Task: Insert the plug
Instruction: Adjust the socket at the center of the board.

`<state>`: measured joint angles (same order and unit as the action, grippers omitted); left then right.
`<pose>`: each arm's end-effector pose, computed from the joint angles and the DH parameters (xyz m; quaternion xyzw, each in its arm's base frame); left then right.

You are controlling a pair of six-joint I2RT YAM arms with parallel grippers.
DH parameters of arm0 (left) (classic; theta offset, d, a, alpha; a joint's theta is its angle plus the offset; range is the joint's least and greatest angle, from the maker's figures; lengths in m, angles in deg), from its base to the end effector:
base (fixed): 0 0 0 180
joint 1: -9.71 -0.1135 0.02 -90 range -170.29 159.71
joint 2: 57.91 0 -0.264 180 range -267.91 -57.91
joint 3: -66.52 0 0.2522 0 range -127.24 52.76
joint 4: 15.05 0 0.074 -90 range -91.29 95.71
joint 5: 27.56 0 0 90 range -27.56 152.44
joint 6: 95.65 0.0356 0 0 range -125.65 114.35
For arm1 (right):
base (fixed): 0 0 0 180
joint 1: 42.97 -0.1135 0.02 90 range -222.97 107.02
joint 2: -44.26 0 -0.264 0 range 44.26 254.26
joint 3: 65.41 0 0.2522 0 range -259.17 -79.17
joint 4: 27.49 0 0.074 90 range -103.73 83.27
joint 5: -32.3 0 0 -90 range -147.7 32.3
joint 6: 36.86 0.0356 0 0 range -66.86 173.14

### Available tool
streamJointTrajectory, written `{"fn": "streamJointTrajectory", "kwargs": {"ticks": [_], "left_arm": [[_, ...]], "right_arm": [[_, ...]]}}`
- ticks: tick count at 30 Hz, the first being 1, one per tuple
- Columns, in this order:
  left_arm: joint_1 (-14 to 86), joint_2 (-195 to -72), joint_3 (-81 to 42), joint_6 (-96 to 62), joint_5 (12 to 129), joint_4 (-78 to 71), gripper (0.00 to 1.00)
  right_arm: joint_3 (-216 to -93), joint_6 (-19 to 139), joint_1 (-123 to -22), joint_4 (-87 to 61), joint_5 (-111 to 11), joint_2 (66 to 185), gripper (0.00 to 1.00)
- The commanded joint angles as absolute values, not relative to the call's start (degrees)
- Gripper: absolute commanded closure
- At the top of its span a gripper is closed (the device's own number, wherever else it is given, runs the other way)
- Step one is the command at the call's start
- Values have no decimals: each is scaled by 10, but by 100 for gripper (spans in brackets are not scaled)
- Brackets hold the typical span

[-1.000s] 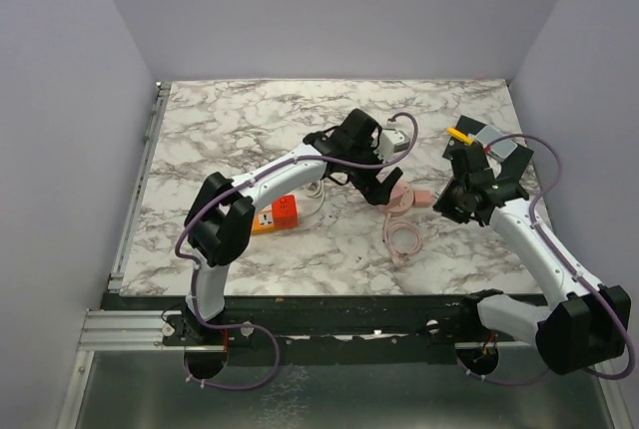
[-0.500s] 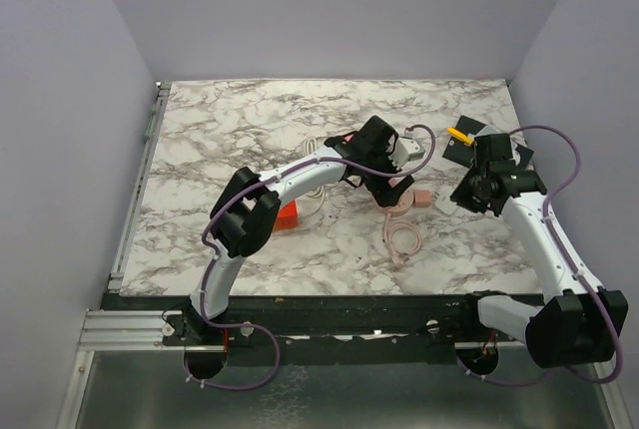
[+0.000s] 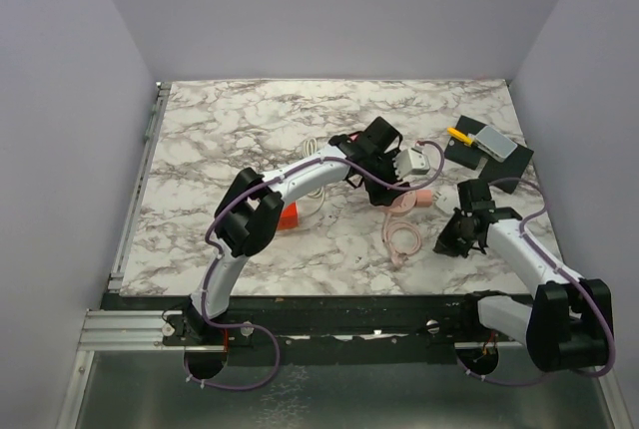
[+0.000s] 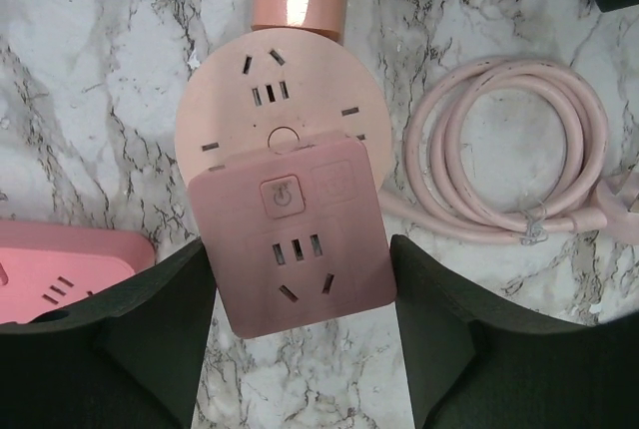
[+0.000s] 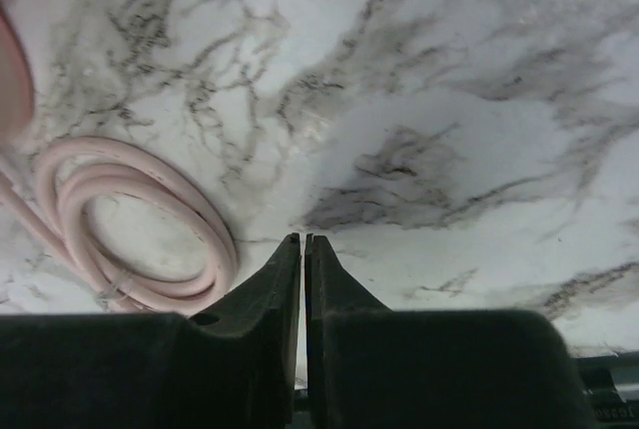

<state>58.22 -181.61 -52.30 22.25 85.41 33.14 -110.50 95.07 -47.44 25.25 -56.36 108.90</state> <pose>0.3089 -0.3702 0.2263 0.6244 0.6914 -0.2413 0.2716 0.1773 0.0147 0.1633 0.3156 0.9363 0.0713 0.1369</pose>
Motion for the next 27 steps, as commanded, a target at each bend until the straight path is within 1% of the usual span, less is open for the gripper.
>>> {"fn": "streamJointTrajectory", "kwargs": {"ticks": [1,4,8,11,14,16,17,19,22,26,27], "left_arm": [[584,-1829,-550,297,849,358,41],[584,-1828,-544,323,845,363,47],[583,-1829,-544,383,851,382,50],[579,-1835,-558,444,863,417,51],[573,-1852,-596,487,858,461,51],[569,-1867,-628,512,856,498,51],[566,-1872,-641,522,855,514,51],[560,-1877,-661,552,857,546,50],[552,-1876,-664,613,860,588,48],[550,-1869,-642,687,872,636,47],[550,-1866,-635,701,881,641,47]], "right_arm": [[-1105,965,-484,187,-530,1097,89],[-1091,970,-496,163,-517,1113,89],[-1065,989,-530,111,-494,1155,92],[-1071,1008,-577,72,-487,1200,93],[-1109,1033,-654,36,-492,1262,94],[-1147,1043,-706,20,-493,1313,96],[-1171,1044,-726,22,-494,1338,99],[-1214,1036,-760,42,-505,1372,99],[-1218,1037,-766,69,-532,1345,100],[-1189,1048,-737,131,-609,1211,96],[-1183,1048,-718,150,-620,1180,92]]}}
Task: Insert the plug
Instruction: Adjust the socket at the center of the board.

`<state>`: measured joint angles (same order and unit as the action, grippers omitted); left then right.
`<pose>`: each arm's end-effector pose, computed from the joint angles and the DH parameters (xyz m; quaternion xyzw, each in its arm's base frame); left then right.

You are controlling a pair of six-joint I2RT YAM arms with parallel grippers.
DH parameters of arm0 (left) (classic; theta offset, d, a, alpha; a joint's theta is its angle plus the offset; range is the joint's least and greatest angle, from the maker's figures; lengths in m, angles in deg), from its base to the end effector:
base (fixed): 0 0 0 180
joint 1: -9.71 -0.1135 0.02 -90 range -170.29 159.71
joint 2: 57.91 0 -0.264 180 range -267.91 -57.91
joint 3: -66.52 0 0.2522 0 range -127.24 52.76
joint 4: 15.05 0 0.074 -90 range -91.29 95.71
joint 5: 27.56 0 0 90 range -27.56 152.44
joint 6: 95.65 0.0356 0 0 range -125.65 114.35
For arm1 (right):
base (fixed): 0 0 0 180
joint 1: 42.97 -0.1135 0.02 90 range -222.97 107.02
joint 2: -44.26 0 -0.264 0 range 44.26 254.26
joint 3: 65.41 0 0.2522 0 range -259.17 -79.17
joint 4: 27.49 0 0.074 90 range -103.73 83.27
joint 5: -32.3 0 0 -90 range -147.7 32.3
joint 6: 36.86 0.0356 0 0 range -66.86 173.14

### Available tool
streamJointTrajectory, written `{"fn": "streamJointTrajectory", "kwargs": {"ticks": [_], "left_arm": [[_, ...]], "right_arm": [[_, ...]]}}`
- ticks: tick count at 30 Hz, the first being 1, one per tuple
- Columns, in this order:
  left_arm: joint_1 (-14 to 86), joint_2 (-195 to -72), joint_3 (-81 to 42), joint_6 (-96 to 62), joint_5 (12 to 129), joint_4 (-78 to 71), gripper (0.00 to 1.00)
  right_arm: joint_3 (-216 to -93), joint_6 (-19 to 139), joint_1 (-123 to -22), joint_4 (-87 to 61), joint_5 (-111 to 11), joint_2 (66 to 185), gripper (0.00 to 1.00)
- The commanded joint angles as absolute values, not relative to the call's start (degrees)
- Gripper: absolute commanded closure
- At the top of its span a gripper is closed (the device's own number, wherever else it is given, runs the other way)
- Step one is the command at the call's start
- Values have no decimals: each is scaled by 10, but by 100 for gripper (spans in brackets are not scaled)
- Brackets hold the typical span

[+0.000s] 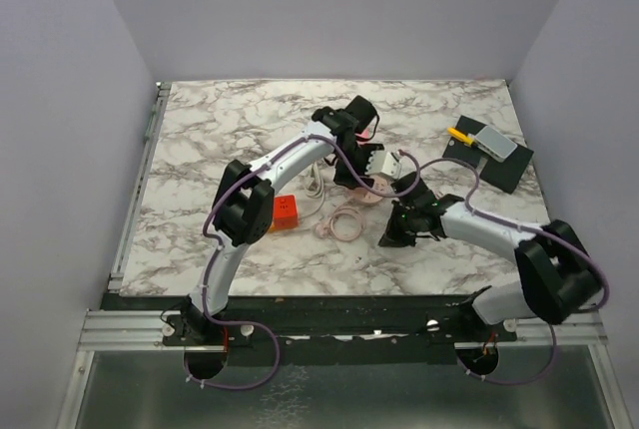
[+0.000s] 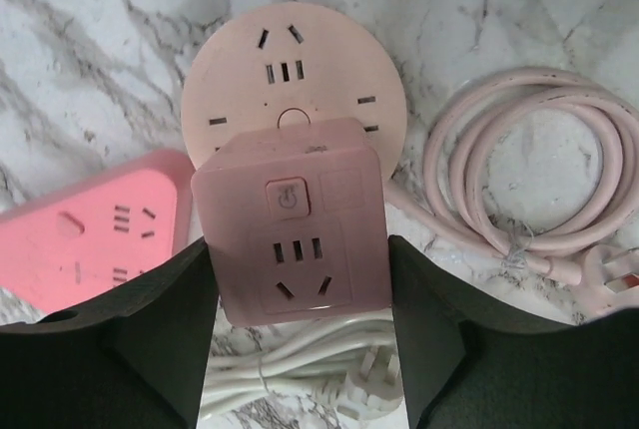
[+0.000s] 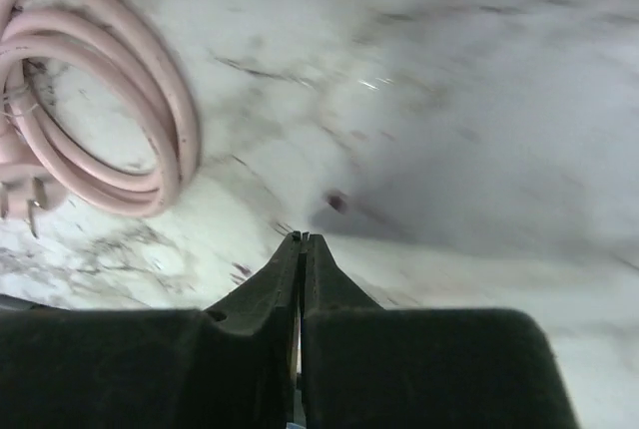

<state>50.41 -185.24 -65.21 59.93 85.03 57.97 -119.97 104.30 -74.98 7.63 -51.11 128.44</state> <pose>0.3478 -0.3172 0.2433 0.7928 0.5490 -0.1488 0.2191 0.2176 0.1408 0.1526 0.1497 0.9627 0.1868 0.1261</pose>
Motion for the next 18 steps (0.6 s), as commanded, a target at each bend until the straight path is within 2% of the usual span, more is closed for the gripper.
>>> {"fn": "streamJointTrajectory", "kwargs": {"ticks": [1,5,9,11,18], "left_arm": [[550,-1863,-626,713,889,645,47],[552,-1844,-582,790,924,670,48],[562,-1817,-534,908,936,719,48],[573,-1808,-517,960,931,741,48],[617,-1796,-513,1037,869,716,47]], "right_arm": [[-1176,1043,-693,162,-626,1149,87],[-1178,1000,-588,196,-621,1082,83],[-1220,963,-517,219,-615,1100,74],[-1237,953,-497,214,-607,1114,71],[-1245,948,-486,174,-551,1151,71]]}}
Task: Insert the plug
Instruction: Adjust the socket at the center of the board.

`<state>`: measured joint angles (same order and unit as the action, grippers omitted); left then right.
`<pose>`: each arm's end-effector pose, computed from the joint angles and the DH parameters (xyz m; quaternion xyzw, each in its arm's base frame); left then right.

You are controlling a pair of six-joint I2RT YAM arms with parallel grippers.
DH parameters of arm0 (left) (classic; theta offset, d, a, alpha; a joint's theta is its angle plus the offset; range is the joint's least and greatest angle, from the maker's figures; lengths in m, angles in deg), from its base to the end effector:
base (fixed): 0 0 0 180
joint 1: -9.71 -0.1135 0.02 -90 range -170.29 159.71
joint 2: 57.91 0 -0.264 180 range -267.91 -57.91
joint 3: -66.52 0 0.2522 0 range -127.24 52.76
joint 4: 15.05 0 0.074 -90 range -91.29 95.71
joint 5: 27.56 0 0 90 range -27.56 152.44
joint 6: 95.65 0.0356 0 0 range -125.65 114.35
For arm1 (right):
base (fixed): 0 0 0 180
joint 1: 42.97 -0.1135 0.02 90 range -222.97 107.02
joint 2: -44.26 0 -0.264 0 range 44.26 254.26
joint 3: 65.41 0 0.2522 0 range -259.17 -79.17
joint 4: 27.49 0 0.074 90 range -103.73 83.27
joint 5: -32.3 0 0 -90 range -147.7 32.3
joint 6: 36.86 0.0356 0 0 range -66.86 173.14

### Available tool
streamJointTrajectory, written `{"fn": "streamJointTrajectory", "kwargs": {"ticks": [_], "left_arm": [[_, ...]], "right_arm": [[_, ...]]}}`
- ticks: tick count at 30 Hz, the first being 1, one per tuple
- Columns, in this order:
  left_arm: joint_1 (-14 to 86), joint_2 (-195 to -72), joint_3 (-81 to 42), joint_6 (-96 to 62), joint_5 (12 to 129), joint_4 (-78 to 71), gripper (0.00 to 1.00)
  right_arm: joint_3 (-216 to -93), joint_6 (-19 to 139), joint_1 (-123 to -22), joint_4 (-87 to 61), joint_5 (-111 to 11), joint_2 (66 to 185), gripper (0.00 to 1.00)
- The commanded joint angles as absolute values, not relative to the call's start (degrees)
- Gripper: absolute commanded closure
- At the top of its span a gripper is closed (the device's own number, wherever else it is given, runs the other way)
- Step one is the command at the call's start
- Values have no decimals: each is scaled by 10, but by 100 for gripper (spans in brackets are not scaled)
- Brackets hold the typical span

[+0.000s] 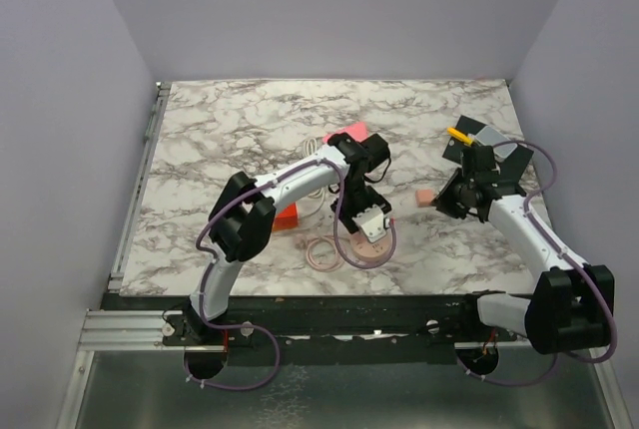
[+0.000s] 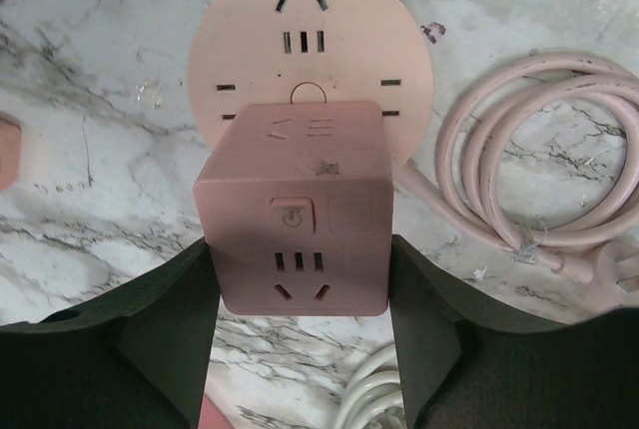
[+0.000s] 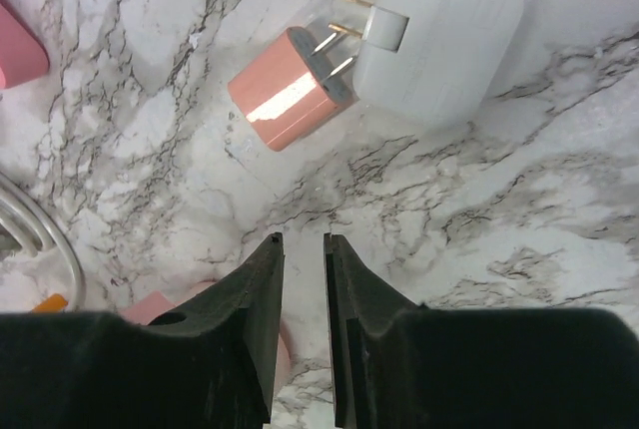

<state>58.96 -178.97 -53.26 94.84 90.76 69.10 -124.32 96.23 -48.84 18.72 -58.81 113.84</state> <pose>0.2592 -0.3267 0.2290 0.9378 0.2435 -0.2037 0.1406 0.2344 0.0234 0.2224 0.3085 0.9075 0.1096 0.2632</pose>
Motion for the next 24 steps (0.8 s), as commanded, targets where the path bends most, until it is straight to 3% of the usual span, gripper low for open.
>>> {"fn": "streamJointTrajectory", "kwargs": {"ticks": [1,8,10,12,16,24], "left_arm": [[621,-1794,-516,1040,865,702,46],[654,-1771,-516,1065,826,652,35],[662,-1757,-498,1072,818,645,24],[669,-1737,-470,1081,804,630,2],[672,-1708,-439,1061,806,599,1],[615,-1674,-523,901,853,606,1]], "right_arm": [[-1244,948,-486,168,-548,1155,71],[-1281,930,-486,172,-548,1182,68],[-1292,925,-486,173,-544,1192,66],[-1305,921,-486,173,-541,1206,64],[-1336,915,-486,171,-536,1230,62],[-1436,896,-486,169,-529,1295,33]]}}
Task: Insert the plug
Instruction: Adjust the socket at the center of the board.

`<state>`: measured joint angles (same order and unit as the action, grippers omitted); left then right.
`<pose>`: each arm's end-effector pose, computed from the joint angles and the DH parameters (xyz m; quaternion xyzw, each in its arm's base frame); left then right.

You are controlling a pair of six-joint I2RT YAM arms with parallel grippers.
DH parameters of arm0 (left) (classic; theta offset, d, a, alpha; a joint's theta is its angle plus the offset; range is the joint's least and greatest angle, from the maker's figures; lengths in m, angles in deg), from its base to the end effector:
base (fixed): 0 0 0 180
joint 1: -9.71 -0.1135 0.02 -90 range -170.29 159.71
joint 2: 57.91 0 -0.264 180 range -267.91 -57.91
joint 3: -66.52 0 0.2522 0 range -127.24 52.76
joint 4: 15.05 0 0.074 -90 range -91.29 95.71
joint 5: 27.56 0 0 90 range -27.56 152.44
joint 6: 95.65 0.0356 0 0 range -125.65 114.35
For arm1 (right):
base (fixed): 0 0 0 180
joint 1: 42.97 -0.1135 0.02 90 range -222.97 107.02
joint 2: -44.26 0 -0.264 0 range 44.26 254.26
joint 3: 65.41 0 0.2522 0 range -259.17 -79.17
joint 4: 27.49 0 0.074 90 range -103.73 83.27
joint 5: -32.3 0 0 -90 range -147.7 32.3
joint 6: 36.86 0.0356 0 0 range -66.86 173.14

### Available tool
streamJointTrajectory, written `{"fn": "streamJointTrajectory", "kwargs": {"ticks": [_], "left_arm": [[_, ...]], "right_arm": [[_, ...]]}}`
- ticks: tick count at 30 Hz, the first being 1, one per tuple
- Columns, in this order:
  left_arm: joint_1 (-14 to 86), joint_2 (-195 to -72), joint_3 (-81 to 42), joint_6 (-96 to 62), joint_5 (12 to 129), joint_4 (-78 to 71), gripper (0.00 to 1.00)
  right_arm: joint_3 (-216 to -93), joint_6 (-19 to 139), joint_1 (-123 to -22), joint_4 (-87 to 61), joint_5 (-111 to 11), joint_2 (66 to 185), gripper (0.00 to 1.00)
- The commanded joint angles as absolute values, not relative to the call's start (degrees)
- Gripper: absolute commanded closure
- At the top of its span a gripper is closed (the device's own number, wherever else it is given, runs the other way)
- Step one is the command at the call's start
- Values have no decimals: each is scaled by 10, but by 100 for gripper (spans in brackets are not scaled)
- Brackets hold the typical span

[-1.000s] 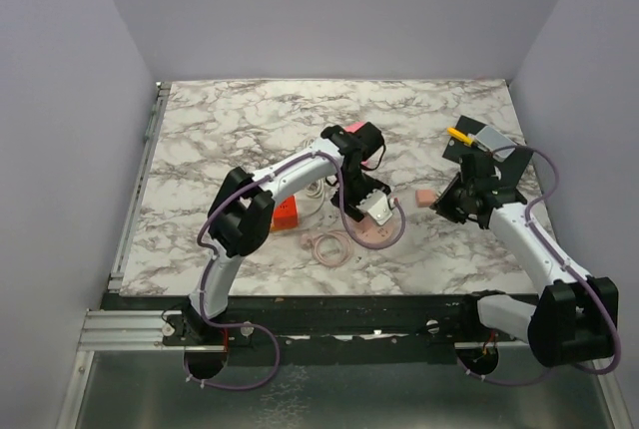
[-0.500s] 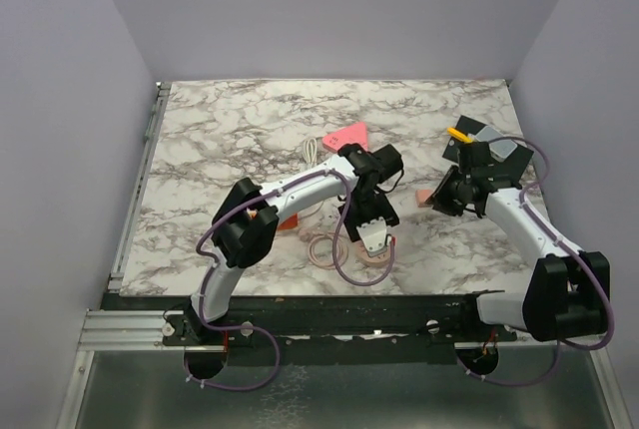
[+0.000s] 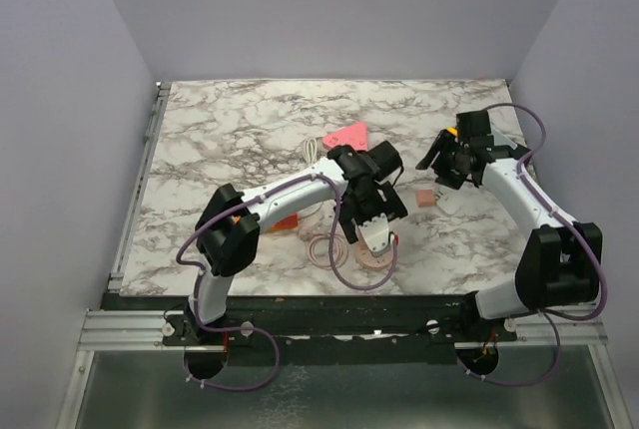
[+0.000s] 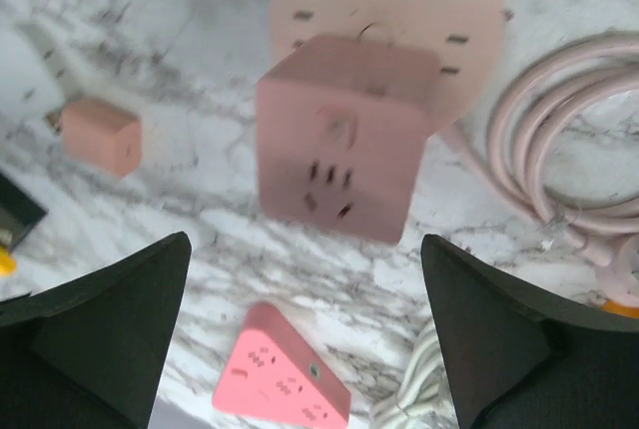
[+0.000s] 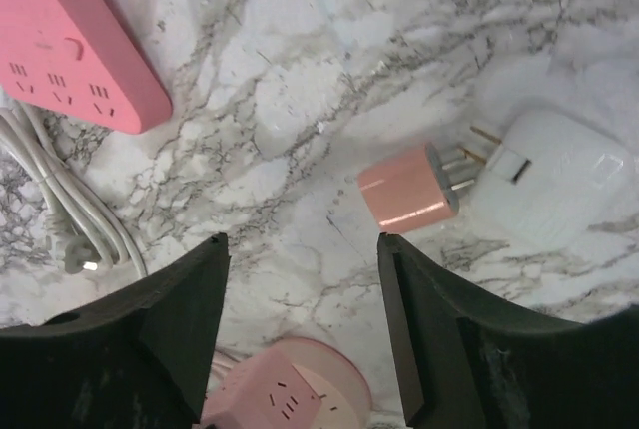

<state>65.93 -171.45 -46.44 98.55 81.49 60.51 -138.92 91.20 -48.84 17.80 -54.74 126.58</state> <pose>0.2146 -0.3418 0.2485 0.9681 0.1468 -0.1017 0.1755 0.2964 0.0323 0.2478 0.2560 0.9159 0.1380 0.2765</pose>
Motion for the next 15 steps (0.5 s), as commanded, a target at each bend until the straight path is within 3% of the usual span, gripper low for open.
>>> {"fn": "streamJointTrajectory", "kwargs": {"ticks": [1,7,12,15], "left_arm": [[597,-1672,-537,883,866,610,1],[447,-1717,-643,681,972,575,1],[371,-1806,-701,538,974,476,1],[359,-1860,-731,516,964,434,9]], "right_arm": [[-1448,894,-486,162,-519,1306,30],[-1528,890,-486,107,-430,1399,20],[-1598,901,-494,68,-348,1500,17],[-1631,908,-507,52,-329,1552,14]]}}
